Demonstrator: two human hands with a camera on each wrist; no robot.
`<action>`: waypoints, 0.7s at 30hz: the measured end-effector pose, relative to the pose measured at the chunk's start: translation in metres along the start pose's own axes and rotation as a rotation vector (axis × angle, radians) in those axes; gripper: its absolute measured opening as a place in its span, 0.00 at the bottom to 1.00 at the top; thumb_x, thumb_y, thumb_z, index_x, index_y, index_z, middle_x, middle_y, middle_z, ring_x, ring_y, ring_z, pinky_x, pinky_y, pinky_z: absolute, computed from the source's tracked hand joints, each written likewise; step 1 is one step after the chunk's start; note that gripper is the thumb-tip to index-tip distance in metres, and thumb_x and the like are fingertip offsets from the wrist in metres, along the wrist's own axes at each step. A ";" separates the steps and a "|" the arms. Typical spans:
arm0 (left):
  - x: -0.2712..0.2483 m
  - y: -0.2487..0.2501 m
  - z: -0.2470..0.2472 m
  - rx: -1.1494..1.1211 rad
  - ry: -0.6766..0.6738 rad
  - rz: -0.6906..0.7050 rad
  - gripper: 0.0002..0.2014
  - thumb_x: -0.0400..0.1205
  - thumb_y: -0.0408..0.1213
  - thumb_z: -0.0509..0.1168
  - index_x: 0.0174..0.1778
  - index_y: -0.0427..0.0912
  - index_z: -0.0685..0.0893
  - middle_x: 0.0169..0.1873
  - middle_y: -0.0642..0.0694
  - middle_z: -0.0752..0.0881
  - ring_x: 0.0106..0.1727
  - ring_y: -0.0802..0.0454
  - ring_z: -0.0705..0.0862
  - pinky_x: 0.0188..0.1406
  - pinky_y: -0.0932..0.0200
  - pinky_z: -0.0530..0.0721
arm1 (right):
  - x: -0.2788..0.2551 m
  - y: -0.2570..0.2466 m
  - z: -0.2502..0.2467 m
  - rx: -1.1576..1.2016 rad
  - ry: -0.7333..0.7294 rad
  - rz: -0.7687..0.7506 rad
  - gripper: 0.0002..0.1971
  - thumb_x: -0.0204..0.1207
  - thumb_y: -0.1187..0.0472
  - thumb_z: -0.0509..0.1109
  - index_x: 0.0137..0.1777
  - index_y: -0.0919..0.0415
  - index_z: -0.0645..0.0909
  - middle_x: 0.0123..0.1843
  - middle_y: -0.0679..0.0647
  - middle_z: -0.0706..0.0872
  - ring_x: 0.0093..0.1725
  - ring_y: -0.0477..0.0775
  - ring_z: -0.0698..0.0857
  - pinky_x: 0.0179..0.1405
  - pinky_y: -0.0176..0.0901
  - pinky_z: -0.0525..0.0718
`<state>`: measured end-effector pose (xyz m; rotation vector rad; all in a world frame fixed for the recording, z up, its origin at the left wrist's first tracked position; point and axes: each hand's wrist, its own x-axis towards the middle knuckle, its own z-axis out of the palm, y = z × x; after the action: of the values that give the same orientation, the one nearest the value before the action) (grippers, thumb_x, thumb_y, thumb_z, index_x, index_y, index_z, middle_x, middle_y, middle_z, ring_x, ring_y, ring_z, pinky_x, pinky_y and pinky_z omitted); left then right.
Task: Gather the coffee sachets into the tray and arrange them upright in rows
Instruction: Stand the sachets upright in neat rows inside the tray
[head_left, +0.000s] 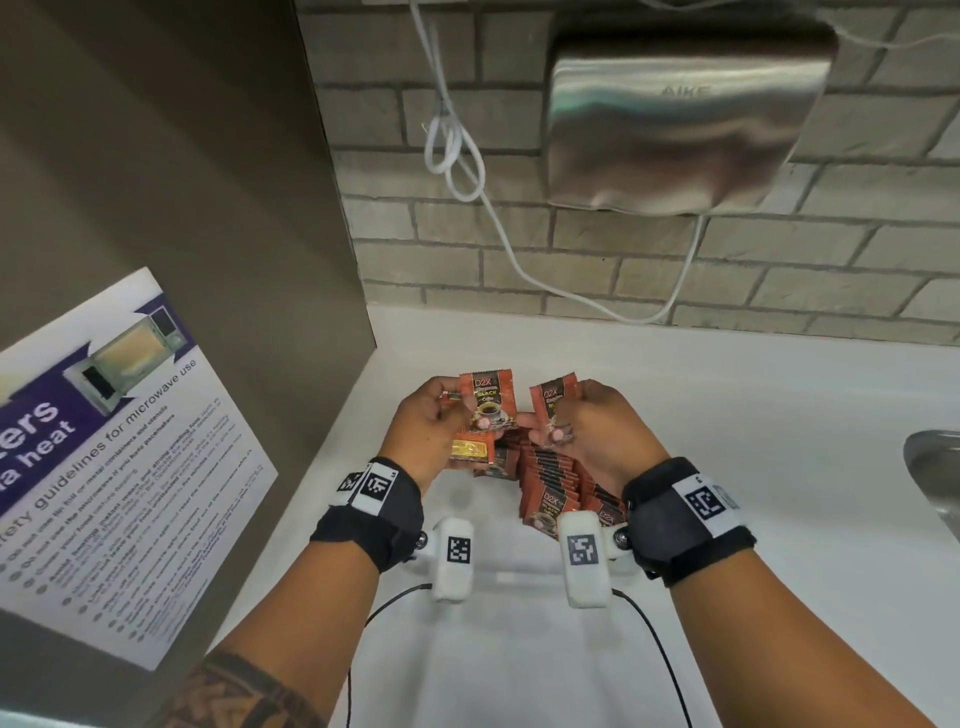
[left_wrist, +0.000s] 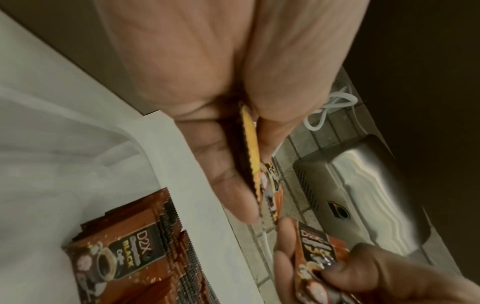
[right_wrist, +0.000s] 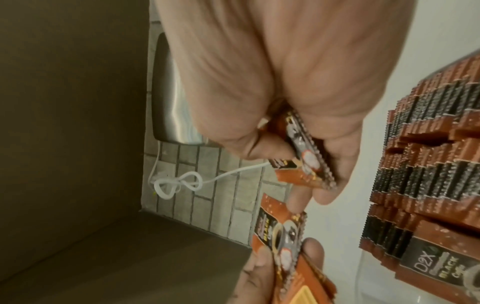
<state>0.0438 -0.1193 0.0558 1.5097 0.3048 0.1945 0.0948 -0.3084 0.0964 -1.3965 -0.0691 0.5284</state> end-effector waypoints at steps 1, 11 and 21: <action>0.000 0.001 -0.003 0.007 -0.013 0.013 0.04 0.87 0.35 0.68 0.56 0.45 0.83 0.44 0.43 0.93 0.40 0.44 0.92 0.38 0.41 0.91 | 0.003 0.001 0.006 -0.033 0.044 -0.009 0.08 0.81 0.78 0.57 0.50 0.70 0.76 0.48 0.64 0.90 0.56 0.63 0.92 0.59 0.58 0.86; -0.004 0.009 -0.011 -0.008 -0.074 -0.002 0.04 0.85 0.40 0.70 0.54 0.48 0.87 0.46 0.40 0.92 0.43 0.42 0.91 0.42 0.38 0.90 | 0.015 0.013 0.034 -0.160 -0.093 -0.125 0.17 0.79 0.68 0.74 0.67 0.60 0.79 0.59 0.62 0.90 0.59 0.63 0.90 0.58 0.58 0.89; 0.003 0.015 -0.006 -0.046 0.029 -0.017 0.12 0.81 0.38 0.76 0.57 0.40 0.85 0.49 0.40 0.92 0.44 0.44 0.92 0.40 0.43 0.92 | 0.002 0.016 0.043 -0.284 -0.088 -0.070 0.20 0.71 0.65 0.83 0.60 0.61 0.81 0.50 0.61 0.91 0.43 0.64 0.92 0.46 0.55 0.92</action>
<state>0.0458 -0.1116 0.0707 1.4597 0.3341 0.2094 0.0771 -0.2673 0.0892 -1.6403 -0.2721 0.5358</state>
